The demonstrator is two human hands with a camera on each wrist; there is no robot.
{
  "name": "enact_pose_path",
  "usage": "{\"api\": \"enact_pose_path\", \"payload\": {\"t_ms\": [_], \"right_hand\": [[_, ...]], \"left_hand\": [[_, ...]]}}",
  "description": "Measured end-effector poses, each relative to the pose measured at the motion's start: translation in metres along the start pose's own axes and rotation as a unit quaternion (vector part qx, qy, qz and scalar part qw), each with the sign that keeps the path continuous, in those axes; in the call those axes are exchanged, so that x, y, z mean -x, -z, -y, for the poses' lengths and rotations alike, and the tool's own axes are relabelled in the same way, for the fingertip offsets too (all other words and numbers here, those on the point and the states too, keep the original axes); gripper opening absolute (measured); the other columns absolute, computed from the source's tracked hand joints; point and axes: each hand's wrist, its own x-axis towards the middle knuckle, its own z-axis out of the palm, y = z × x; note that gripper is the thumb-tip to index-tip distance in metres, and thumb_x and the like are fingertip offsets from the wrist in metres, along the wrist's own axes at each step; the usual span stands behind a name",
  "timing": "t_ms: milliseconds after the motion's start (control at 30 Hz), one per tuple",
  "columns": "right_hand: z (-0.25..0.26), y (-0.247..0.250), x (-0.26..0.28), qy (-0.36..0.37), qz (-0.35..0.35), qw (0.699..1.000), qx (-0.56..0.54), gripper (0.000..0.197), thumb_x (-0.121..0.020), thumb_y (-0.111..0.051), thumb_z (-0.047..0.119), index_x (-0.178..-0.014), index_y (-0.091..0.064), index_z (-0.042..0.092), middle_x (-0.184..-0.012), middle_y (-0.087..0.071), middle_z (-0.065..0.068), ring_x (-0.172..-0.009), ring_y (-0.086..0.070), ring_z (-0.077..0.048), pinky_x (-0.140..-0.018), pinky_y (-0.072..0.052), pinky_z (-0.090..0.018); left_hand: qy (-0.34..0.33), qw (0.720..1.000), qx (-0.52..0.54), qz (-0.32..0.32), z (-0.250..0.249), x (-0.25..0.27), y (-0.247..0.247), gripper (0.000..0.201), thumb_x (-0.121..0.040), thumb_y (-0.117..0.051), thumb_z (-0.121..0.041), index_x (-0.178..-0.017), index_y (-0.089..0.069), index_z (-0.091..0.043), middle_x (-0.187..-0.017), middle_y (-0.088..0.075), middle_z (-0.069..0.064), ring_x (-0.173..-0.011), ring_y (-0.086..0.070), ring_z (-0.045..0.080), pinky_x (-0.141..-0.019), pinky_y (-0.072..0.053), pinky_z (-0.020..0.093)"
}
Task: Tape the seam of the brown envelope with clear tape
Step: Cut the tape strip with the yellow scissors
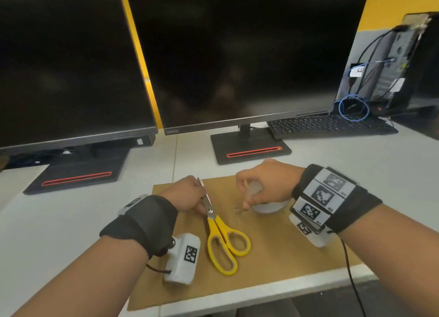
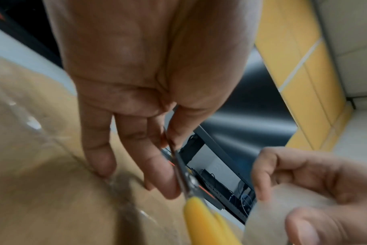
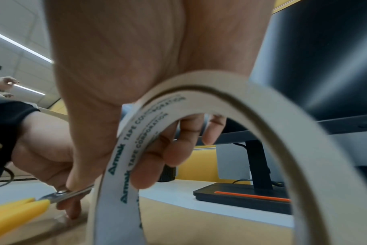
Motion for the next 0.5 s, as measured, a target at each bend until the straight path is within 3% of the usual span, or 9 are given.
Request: {"api": "enact_pose_path", "payload": {"t_ms": [200, 333, 400, 500], "right_hand": [[0.006, 0.0, -0.014, 0.033, -0.009, 0.997, 0.074, 0.027, -0.077, -0.06, 0.06, -0.09, -0.052, 0.038, -0.092, -0.062, 0.009, -0.097, -0.049, -0.017, -0.1, -0.033, -0.038], [0.007, -0.005, -0.011, 0.045, -0.047, 0.995, 0.072, 0.03, -0.08, -0.059, 0.056, -0.1, -0.062, 0.034, -0.093, -0.052, 0.011, -0.104, -0.049, -0.015, -0.106, -0.028, -0.035], [0.005, -0.01, -0.007, 0.039, -0.07, 0.995, 0.051, 0.04, -0.078, -0.048, 0.064, -0.099, -0.063, 0.034, -0.095, -0.051, 0.011, -0.106, -0.05, -0.013, -0.112, -0.023, -0.038], [0.002, -0.016, -0.004, 0.042, -0.104, 0.993, 0.022, 0.061, -0.072, -0.022, 0.065, -0.104, -0.063, 0.032, -0.098, -0.055, 0.008, -0.108, -0.051, -0.013, -0.12, -0.006, -0.042]], "left_hand": [[0.014, 0.999, -0.042, -0.024, 0.001, 0.006, 0.008, 0.022, -0.099, -0.049, -0.018, -0.078, -0.052, -0.011, -0.089, -0.071, 0.018, -0.067, -0.067, 0.025, -0.064, -0.057, 0.031], [-0.039, 0.995, 0.085, -0.017, -0.012, 0.001, 0.012, 0.015, -0.1, -0.051, -0.021, -0.092, -0.051, -0.008, -0.102, -0.071, 0.025, -0.078, -0.071, 0.026, -0.06, -0.056, 0.025], [-0.072, 0.988, 0.133, 0.001, -0.021, -0.002, 0.01, 0.012, -0.101, -0.048, -0.021, -0.097, -0.046, -0.009, -0.102, -0.072, 0.021, -0.069, -0.067, 0.017, -0.063, -0.054, 0.023], [-0.108, 0.975, 0.188, 0.045, -0.027, -0.004, 0.003, 0.009, -0.101, -0.048, -0.02, -0.101, -0.049, -0.011, -0.096, -0.071, 0.01, -0.073, -0.064, 0.019, -0.069, -0.056, 0.025]]}}
